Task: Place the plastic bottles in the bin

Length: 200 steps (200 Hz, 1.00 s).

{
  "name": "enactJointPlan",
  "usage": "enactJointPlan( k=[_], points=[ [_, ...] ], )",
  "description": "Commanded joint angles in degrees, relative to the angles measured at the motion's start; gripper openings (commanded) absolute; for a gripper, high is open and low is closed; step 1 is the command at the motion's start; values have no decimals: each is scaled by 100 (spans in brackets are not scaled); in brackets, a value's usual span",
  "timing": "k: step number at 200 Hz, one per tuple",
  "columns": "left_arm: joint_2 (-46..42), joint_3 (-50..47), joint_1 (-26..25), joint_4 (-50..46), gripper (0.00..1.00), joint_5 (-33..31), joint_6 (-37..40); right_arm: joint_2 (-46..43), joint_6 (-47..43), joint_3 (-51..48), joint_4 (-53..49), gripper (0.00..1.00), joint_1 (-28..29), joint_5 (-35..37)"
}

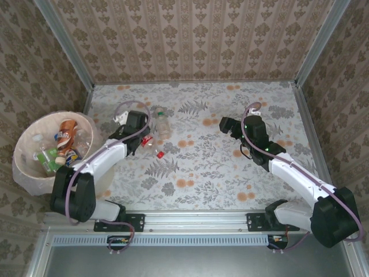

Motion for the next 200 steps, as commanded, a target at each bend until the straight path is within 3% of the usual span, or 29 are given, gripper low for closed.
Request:
enactJointPlan(
  k=[1,36,64,116,156,172,200],
  points=[
    [-607,618,-164,-730,44,-244,1215,123,-45,113,80,100,-30,59],
    [-1385,1625,-239,-1761,43,-380,2056,274,-20,191,134,100,-31,-9],
    [-1753,2617,-74,-2701,43,-903,2692,423,5,288,160,100,-29,-101],
    [-1975,4006,1103,-3571,43,-1051,3262,560,118,320,248,100,-31,-225],
    [-2028,4133,1807,-3611,43,-2460,3543,618,147,335,293,100,-31,-277],
    [-2082,3947,2307,-3568,43,-2298,3439,666,134,376,279,100,-29,-318],
    [-2078,3546,3276,-3699,43,-1373,2910,787,121,506,240,100,-28,-415]
  ],
)
